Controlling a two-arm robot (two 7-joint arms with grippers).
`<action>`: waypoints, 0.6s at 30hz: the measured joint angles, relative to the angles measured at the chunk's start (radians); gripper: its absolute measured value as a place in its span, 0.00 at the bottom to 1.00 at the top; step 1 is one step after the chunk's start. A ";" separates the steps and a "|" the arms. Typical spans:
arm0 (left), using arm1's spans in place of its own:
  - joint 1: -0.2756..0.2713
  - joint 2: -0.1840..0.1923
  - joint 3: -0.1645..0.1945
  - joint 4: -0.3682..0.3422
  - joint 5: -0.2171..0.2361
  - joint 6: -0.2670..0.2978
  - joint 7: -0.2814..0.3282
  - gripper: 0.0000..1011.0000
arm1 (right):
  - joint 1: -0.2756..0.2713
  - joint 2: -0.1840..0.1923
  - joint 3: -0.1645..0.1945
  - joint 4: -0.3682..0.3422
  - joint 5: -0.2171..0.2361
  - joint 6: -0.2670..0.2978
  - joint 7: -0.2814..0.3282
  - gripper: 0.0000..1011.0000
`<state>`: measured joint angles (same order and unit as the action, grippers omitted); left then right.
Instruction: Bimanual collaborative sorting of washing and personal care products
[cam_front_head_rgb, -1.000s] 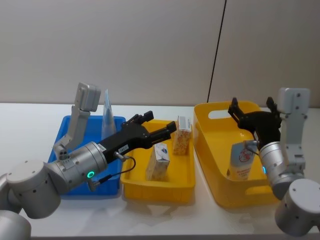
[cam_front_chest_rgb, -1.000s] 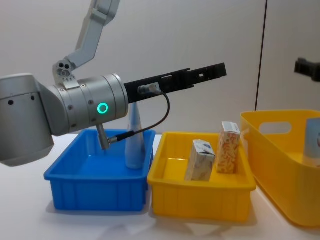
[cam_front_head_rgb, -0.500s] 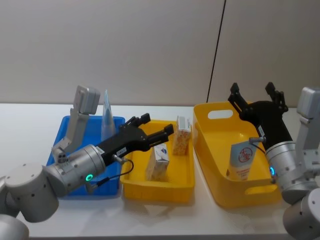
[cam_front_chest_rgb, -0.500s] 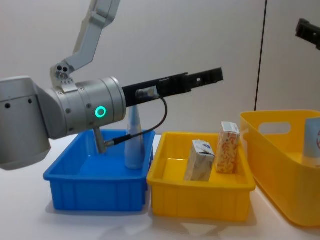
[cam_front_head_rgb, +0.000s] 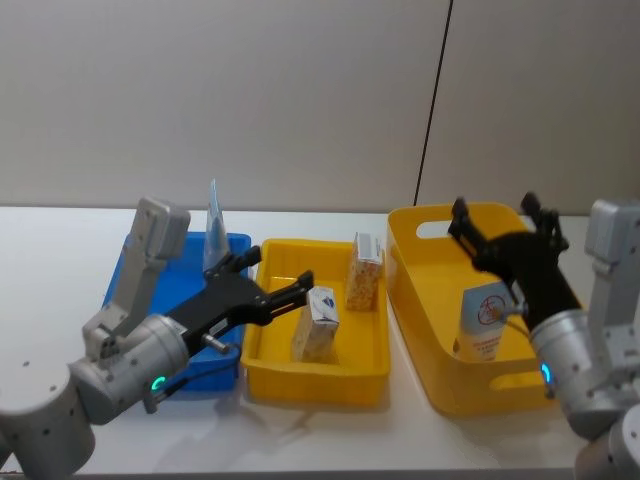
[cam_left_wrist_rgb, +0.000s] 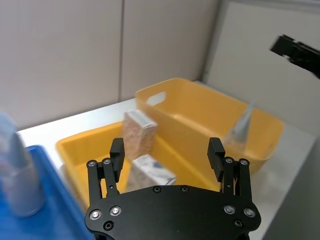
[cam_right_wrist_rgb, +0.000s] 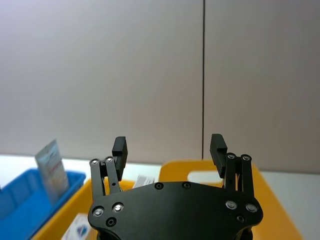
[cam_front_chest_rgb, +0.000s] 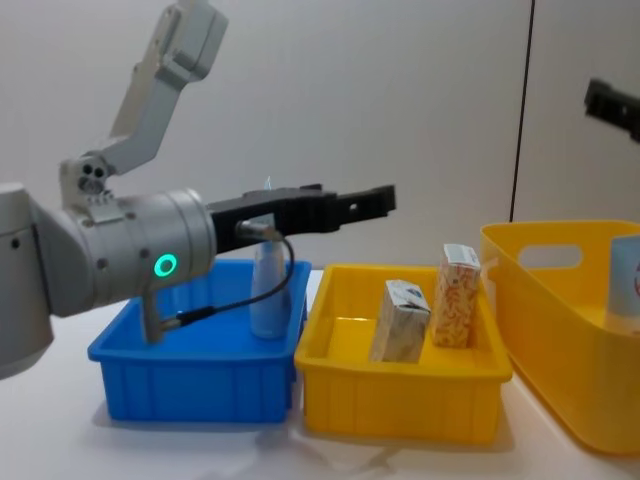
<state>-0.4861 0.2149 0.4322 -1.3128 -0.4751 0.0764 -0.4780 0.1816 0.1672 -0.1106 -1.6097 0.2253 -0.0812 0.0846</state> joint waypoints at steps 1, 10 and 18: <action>0.005 0.004 0.001 -0.007 0.006 -0.001 0.010 0.99 | -0.007 0.006 -0.005 -0.006 0.003 0.005 -0.001 0.99; 0.069 0.047 0.007 -0.088 0.077 -0.018 0.130 0.99 | -0.093 0.081 -0.055 -0.075 0.030 0.055 -0.009 0.99; 0.128 0.086 0.012 -0.161 0.141 -0.032 0.240 0.99 | -0.166 0.145 -0.098 -0.134 0.054 0.098 -0.015 0.99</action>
<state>-0.3582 0.3006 0.4444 -1.4742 -0.3342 0.0440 -0.2382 0.0153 0.3119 -0.2087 -1.7435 0.2790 0.0169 0.0695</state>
